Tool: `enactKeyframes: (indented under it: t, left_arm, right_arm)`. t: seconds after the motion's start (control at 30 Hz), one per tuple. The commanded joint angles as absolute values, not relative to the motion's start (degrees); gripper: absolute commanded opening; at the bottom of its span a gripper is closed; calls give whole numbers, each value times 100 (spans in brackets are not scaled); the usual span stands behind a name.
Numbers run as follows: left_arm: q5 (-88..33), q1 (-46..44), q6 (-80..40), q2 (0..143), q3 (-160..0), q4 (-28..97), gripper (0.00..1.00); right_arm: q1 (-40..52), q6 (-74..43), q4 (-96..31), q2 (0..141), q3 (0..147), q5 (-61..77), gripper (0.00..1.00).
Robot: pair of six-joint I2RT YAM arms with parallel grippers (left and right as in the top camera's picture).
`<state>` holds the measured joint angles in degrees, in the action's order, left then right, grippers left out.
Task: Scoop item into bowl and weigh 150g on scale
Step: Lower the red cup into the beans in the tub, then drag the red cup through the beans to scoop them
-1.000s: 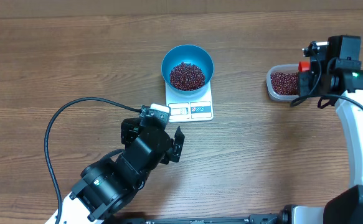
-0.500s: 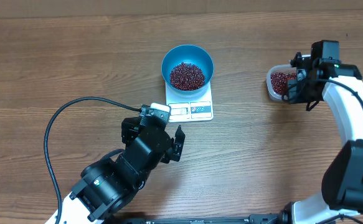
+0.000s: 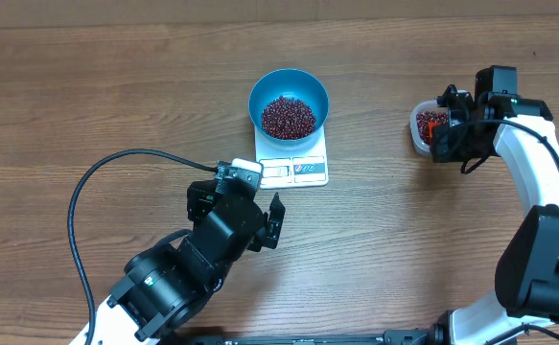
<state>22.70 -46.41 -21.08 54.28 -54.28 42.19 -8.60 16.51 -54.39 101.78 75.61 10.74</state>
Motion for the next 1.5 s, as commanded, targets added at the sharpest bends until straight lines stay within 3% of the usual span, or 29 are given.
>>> enactKeyframes:
  t: [0.0,0.73,1.47]
  left_arm:
    - [2244,-4611,-2189,5437,-5382,4198,99]
    - [2246,-4611,-2187,5437,-5382,4193,100]
    - [2246,-4611,-2187,5437,-5382,4193,100]
  right_arm:
    - [-965,1673,-5439,10230,7494,1745,4]
    - [-2974,1671,-5568,10661,7494,4939,4]
    - [-3461,1671,-5653,10672,7496,6834,4]
